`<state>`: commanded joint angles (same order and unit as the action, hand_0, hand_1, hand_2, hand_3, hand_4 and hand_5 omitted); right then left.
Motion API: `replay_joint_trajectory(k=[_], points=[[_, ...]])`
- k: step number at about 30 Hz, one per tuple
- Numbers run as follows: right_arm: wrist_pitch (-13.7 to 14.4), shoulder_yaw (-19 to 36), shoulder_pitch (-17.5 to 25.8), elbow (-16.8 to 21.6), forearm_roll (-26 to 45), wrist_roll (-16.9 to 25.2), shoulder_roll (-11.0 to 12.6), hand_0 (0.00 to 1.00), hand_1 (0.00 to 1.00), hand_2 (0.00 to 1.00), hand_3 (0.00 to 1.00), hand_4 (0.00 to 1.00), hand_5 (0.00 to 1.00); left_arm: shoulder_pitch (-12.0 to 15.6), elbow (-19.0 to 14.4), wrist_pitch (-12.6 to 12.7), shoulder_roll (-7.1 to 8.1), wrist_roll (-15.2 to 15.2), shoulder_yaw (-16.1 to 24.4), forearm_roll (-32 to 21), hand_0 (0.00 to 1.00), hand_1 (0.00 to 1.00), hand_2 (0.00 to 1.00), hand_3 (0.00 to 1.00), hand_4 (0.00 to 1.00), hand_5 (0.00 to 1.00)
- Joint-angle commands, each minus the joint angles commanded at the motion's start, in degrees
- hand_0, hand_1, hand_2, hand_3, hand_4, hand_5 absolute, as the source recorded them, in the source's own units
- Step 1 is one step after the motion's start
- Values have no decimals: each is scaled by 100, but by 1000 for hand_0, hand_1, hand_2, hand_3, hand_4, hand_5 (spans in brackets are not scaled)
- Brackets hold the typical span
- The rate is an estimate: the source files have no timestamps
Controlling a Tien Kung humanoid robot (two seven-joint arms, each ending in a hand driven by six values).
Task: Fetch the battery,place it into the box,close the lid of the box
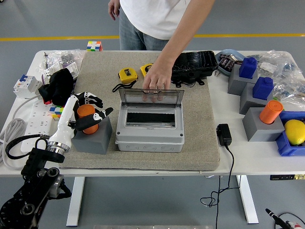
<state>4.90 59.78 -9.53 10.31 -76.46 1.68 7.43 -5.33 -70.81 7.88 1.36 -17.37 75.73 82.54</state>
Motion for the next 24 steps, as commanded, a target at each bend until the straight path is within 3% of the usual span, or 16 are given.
replay_joint_trajectory(k=[13, 14, 18, 19, 24], points=[[5, 0, 8, 0, 1, 2, 10, 866, 793, 773, 848, 998, 998, 149, -88, 62, 26, -15, -63, -58, 290, 477, 380, 394, 998, 202], [4, 2, 8, 0, 0, 0, 7, 867, 793, 773, 848, 998, 998, 152, -87, 79, 23, -20, -71, -62, 278, 410, 355, 375, 998, 195], [3, 12, 8, 0, -5, 2, 7, 867, 793, 773, 848, 998, 998, 163, -108, 148, 26, -42, -105, -98, 278, 410, 355, 375, 998, 195], [2, 24, 9, 0, -15, -1, 8, 866, 792, 773, 848, 998, 998, 161, -112, 162, 26, -45, -113, -105, 241, 304, 294, 306, 998, 195], [0, 83, 7, 0, -70, -12, 18, 866, 792, 773, 848, 998, 998, 160, -103, 204, 19, -52, -144, -109, 241, 304, 294, 306, 998, 195]])
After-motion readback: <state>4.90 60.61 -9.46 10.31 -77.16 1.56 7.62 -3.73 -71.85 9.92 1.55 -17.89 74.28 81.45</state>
